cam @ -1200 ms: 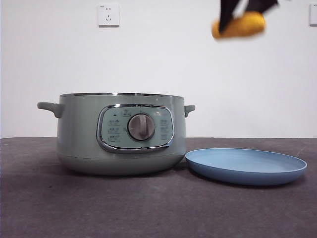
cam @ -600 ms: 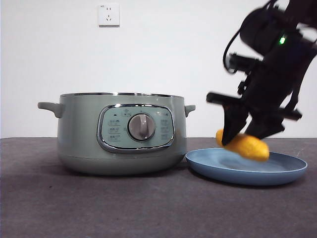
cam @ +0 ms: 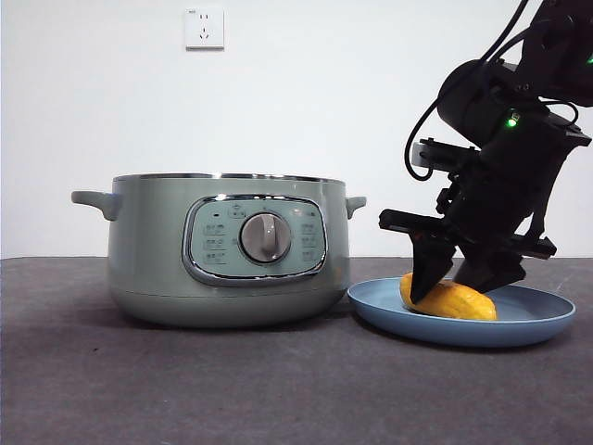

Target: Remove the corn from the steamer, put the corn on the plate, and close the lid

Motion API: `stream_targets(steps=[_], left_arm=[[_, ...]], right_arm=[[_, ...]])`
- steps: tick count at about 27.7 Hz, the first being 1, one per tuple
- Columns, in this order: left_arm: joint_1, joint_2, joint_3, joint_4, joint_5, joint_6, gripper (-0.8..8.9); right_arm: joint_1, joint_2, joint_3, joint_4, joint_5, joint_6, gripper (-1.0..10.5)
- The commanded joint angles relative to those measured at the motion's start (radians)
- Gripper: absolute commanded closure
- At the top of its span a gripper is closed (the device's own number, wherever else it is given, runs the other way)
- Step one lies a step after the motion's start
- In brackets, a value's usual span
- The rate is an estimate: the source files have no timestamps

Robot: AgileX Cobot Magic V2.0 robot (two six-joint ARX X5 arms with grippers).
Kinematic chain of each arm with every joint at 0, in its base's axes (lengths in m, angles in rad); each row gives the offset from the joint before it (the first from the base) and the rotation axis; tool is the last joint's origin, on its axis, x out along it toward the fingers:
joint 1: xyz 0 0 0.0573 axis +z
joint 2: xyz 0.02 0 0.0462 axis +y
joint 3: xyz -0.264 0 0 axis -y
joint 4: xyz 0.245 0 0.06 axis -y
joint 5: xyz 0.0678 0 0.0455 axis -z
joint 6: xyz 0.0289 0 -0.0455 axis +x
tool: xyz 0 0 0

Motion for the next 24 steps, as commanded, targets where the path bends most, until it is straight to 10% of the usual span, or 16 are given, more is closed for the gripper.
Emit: stream_targets(steps=[1, 24], left_arm=[[-0.001, 0.032, 0.008, 0.09, 0.013, 0.018, 8.22], [-0.001, 0.556, 0.009, 0.605, 0.062, 0.026, 8.22]], right_arm=[[0.0, -0.018, -0.014, -0.037, 0.003, 0.007, 3.7], [0.0, -0.892, -0.014, -0.439, 0.003, -0.013, 3.8]])
